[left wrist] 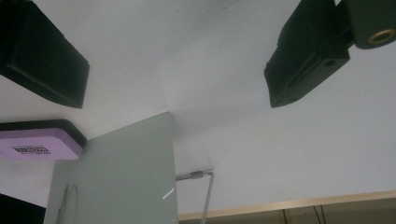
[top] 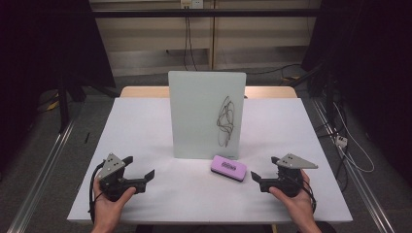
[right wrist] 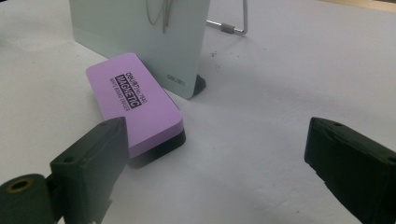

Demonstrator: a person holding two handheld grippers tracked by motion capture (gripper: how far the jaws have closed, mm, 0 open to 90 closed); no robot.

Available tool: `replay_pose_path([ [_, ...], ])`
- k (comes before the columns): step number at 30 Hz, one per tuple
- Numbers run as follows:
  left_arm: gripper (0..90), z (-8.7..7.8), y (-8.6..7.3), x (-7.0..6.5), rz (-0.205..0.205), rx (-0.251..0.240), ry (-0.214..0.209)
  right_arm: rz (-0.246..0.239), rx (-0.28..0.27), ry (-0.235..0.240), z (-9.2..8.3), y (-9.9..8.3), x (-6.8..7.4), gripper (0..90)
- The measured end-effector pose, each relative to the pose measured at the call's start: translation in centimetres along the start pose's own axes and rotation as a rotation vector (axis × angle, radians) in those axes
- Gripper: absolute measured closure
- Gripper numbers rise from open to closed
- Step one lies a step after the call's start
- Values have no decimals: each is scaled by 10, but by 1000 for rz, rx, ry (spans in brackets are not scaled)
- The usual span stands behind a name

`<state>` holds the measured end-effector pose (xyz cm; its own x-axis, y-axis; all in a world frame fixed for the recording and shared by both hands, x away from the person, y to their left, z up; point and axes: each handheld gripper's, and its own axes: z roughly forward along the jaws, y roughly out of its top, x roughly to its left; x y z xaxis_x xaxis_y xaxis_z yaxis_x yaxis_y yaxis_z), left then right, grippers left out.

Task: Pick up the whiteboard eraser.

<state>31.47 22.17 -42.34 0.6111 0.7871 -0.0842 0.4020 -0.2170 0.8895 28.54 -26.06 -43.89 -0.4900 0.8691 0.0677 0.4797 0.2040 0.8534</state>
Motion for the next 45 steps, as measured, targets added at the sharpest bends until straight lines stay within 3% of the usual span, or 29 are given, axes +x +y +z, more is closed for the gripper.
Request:
replay_pose_path([
  [10, 62, 3, -1, 0, 15, 31, -16, -36, 18, 81, 1, 6, 10, 61],
  [15, 62, 4, -2, 0, -7, 28, -23, -53, 37, 135, 2, 9, 17, 55],
  [22, 61, 5, -1, -1, 4, 33, -27, -80, 59, 154, 4, 14, 24, 55],
  [26, 61, 6, -1, 0, -10, 35, -26, -87, 103, 148, 11, 16, 30, 54],
  [28, 62, 6, -1, 1, -15, 28, -25, -109, 109, 183, 15, 19, 36, 75],
  [36, 61, 5, -1, 2, -15, 32, -18, -144, 125, 239, 23, 36, 40, 107],
  [45, 59, 5, -1, 2, -18, 36, -18, -218, 167, 254, 28, 56, 44, 95],
])
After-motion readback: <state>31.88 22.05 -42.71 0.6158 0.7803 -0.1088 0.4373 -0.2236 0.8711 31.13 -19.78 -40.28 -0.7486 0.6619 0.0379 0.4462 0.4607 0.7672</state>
